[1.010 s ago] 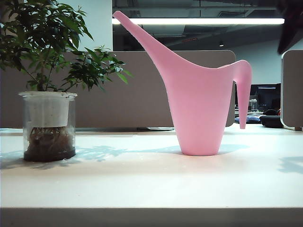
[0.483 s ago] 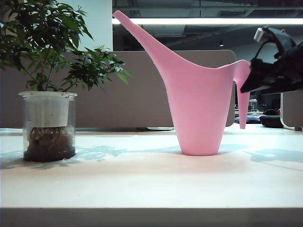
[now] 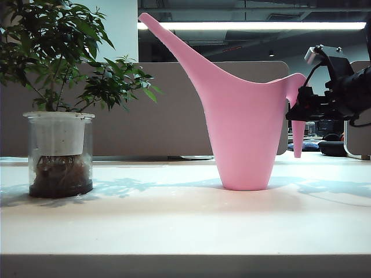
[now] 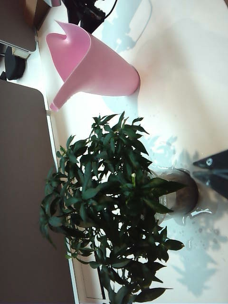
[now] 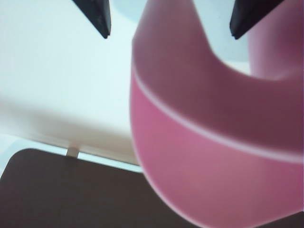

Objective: Pick up the watering can from the table, water the potted plant, and put the can back.

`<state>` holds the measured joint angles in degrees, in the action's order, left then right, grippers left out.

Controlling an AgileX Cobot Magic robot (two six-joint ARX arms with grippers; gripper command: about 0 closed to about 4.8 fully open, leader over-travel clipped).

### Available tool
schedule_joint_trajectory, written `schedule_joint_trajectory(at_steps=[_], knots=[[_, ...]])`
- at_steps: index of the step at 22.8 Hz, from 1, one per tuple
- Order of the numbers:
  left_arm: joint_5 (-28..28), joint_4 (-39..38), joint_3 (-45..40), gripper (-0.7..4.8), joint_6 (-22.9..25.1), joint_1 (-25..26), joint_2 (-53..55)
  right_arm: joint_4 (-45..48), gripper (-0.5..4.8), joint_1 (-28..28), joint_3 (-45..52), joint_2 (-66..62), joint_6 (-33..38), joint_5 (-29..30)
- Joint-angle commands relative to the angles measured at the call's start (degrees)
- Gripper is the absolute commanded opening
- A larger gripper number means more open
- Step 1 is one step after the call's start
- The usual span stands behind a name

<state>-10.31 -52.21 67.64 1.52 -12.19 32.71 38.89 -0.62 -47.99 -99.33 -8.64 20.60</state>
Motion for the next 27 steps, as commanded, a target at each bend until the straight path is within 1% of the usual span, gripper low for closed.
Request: schedule_joint_trajectory(at_steps=[1, 5, 7, 8, 9, 10, 11, 13, 18, 22, 24, 26, 27], knots=[[0.15, 0.35, 0.07, -0.05, 0.22, 0.02, 0.07, 3.56, 3.47, 0.0, -1.81, -2.97, -0.13, 0.57], [0.2, -1.68, 0.04, -0.05, 0.22, 0.02, 0.11, 8.63, 3.44, 0.0, -3.1, -4.52, 1.79, 0.5], [0.2, -2.49, 0.04, -0.05, 0.28, 0.02, 0.24, 8.76, 3.13, 0.0, -3.23, -4.52, 1.81, 0.52], [0.2, -2.54, 0.04, -0.05, 0.5, 0.02, 0.24, 8.2, 2.83, 0.0, -3.48, -4.52, 1.81, 0.55], [0.17, -2.23, 0.04, -0.05, 1.38, 0.02, 0.24, 7.76, 2.32, 0.0, -3.69, -4.52, 1.79, 0.55], [0.2, -2.01, 0.04, -0.05, 1.57, 0.02, 0.22, 7.8, 2.08, 0.0, -3.69, -4.52, 1.79, 0.55], [0.15, -1.81, 0.04, -0.05, 1.53, 0.02, 0.22, 7.8, 1.71, 0.0, -3.69, -4.52, 1.79, 0.55], [0.09, -1.51, 0.04, -0.05, 1.53, 0.0, 0.22, 7.91, 1.37, 0.0, -3.69, -4.52, 1.79, 0.57], [-0.02, -1.29, 0.04, -0.05, 1.53, 0.0, 0.22, 10.54, 1.34, 0.0, -3.69, -3.91, 1.79, 0.0], [-0.04, -1.29, 0.07, -0.05, 1.51, 0.0, 0.22, 13.29, 1.34, 0.46, -3.69, 0.13, 1.11, -7.34], [-0.04, -1.29, 0.07, -0.05, 1.49, 0.0, 0.22, 13.6, 1.34, 0.46, -3.74, 2.47, 0.42, -9.42], [-0.28, -1.27, 0.07, -0.05, 1.49, 0.0, 0.22, 13.64, 1.35, 0.5, -3.8, 4.76, -2.69, -9.51], [-0.46, -1.27, 0.07, -0.05, 1.49, 0.0, 0.22, 12.72, 1.35, 0.98, -4.55, 5.88, -4.52, -8.66]])
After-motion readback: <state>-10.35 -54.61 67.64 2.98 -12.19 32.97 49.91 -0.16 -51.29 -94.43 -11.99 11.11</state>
